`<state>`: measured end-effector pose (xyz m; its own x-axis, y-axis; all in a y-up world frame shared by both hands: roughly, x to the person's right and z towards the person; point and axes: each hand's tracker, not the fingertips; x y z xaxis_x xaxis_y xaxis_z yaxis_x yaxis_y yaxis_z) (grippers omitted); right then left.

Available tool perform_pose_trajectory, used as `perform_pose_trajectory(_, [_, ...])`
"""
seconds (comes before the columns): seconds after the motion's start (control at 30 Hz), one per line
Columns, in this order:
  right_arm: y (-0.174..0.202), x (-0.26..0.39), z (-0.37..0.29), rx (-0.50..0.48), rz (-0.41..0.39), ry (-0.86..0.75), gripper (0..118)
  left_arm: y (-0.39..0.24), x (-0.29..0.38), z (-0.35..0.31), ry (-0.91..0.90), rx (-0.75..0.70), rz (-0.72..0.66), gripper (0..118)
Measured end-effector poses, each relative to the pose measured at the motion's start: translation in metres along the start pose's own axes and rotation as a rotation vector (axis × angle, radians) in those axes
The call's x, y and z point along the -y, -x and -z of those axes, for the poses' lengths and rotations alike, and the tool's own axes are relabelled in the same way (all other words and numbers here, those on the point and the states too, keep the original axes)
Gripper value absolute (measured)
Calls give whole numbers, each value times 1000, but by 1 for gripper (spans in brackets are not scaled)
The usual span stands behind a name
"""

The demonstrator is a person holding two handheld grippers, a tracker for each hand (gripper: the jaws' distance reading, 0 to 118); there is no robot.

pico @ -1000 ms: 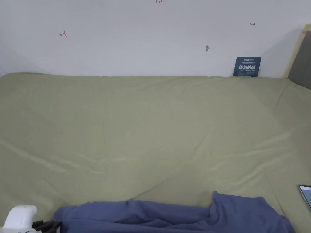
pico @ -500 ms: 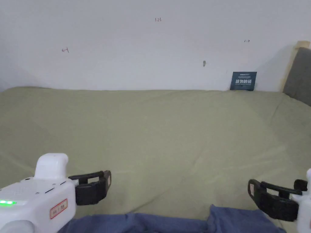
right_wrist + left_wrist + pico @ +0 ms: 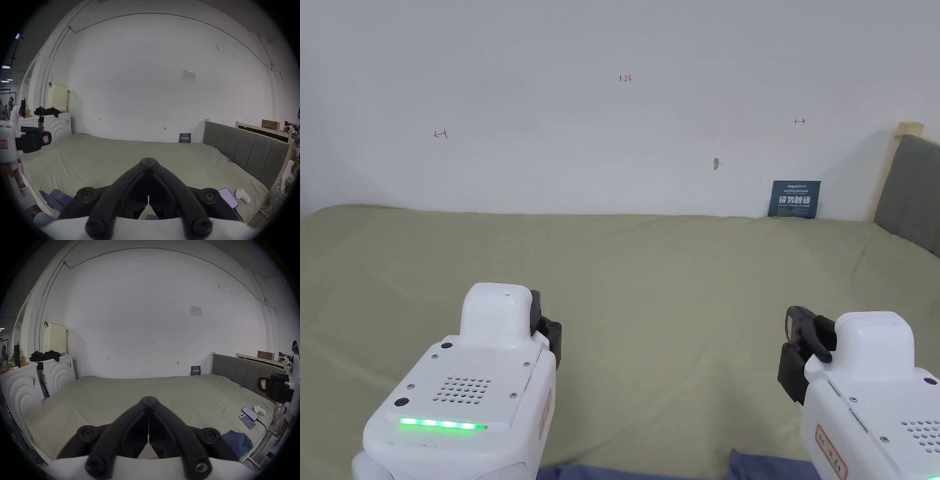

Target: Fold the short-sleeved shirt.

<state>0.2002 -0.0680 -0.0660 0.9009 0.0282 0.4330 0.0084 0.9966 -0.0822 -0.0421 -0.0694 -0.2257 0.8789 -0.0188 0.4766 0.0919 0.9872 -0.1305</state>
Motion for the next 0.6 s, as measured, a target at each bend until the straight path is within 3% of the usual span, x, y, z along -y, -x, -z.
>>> perform_pose_trajectory(0.13, [-4, 4, 2, 12, 5, 5, 1, 10, 1, 1, 17, -1, 7, 0])
perform_pose_trajectory(0.23, [-8, 8, 1, 15, 2, 13, 1, 44, 7, 6, 123, 86, -71, 0])
perform_pose_trajectory(0.37, [-8, 21, -6, 12, -6, 43, 1, 119, 33, 19, 392, 234, -254, 0])
perform_pose_trajectory(0.6, [2, 42, -20, 1, 3, 105, 2, 242, 127, 43, 790, 290, -471, 0])
